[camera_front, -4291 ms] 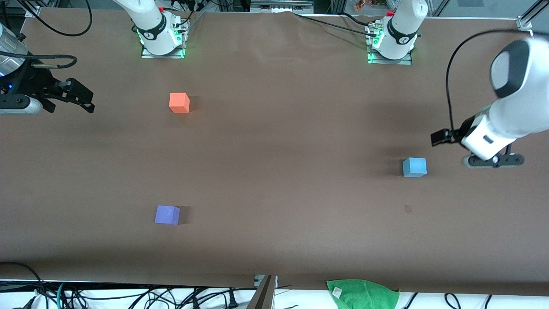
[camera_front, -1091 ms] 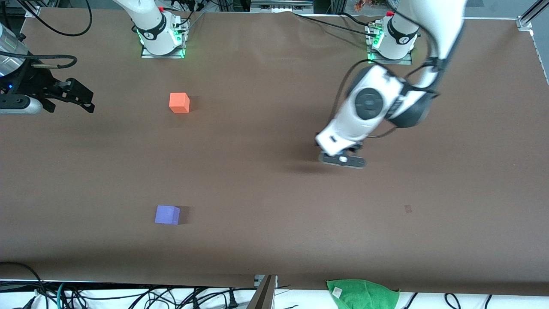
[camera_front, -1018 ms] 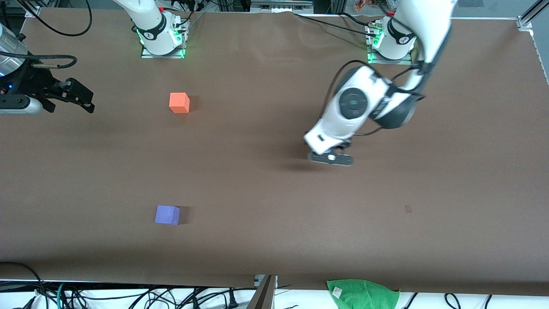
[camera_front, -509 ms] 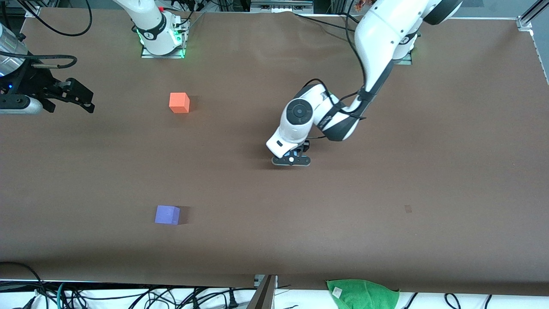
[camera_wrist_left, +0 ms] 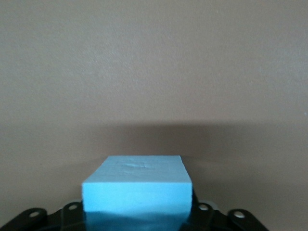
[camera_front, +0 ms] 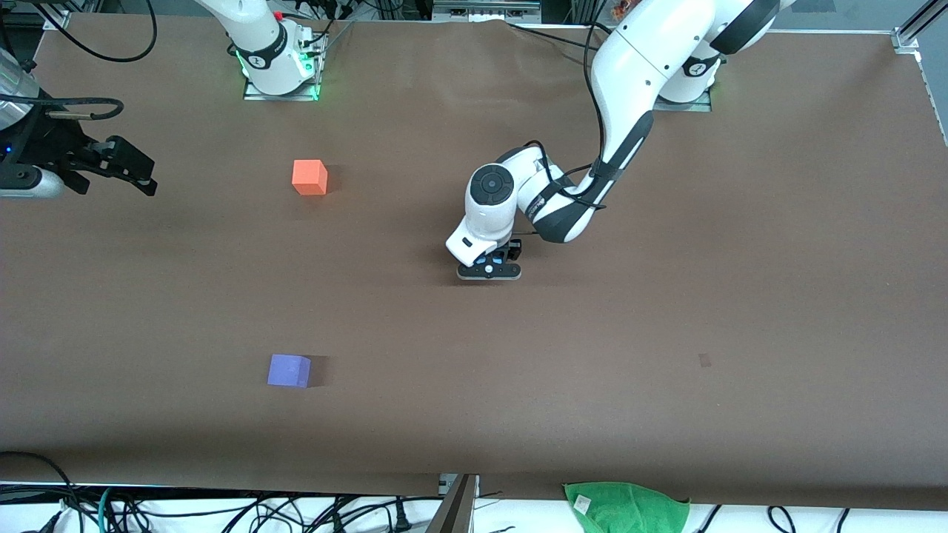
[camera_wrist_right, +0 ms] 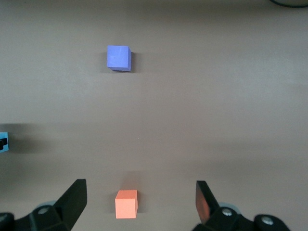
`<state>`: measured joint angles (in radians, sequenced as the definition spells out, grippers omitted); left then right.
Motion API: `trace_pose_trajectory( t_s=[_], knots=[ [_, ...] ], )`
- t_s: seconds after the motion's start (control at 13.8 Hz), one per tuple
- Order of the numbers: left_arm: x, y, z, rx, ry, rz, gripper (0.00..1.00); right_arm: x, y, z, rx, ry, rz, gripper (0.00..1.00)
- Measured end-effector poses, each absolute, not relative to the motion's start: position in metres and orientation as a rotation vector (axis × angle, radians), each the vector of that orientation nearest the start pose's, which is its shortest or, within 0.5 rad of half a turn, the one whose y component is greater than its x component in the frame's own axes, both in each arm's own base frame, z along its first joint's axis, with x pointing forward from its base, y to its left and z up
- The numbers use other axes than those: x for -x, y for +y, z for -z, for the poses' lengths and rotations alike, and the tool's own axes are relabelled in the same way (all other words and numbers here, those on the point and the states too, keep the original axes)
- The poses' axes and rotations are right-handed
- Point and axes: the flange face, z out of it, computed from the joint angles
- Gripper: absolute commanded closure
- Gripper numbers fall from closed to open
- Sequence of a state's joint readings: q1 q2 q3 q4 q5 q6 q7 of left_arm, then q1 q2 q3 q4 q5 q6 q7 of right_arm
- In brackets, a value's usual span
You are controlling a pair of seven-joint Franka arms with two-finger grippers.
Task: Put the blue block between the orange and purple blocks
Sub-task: 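Carry the blue block with the left gripper toward the table middle, then set down the blue block while the right gripper reaches toward it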
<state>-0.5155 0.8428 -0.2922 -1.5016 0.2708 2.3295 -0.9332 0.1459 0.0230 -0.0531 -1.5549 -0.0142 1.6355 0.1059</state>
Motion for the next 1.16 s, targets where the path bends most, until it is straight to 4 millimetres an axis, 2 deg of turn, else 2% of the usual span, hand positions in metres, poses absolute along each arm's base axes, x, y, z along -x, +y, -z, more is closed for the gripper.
trace_pose_trajectory(
  t_s=[0.15,0.29,0.36,0.51,0.73,0.87,1.02,1.16],
  knots=[
    [-0.529,-0.486,-0.191,3.181,-0.073,0.031,0.0,-0.567,0.057,-0.622,3.139,0.011,0.082,0.0],
    [-0.534,-0.486,-0.215,3.173,-0.078,0.048,0.0,-0.569,0.061,-0.617,3.135,0.001,0.068,0.0],
    [-0.536,-0.486,-0.236,3.161,-0.08,0.056,0.0,-0.571,0.063,-0.611,3.137,-0.004,0.052,0.0],
    [-0.537,-0.481,-0.289,3.129,-0.087,0.079,0.0,-0.581,0.069,-0.588,3.143,-0.016,-0.012,0.0],
    [-0.533,-0.457,-0.375,3.054,-0.091,0.089,0.0,-0.593,0.083,-0.55,3.152,-0.048,-0.113,0.0],
    [-0.541,-0.417,-0.425,3.002,-0.091,0.078,0.0,-0.601,0.098,-0.513,3.158,-0.084,-0.229,0.0],
    [-0.557,-0.359,-0.471,2.962,-0.054,0.052,0.0,-0.605,0.115,-0.485,3.156,-0.121,-0.3,0.0],
    [-0.569,-0.3,-0.511,2.958,-0.047,0.015,0.0,-0.607,0.148,-0.463,3.105,-0.121,-0.336,0.0]
  ],
)
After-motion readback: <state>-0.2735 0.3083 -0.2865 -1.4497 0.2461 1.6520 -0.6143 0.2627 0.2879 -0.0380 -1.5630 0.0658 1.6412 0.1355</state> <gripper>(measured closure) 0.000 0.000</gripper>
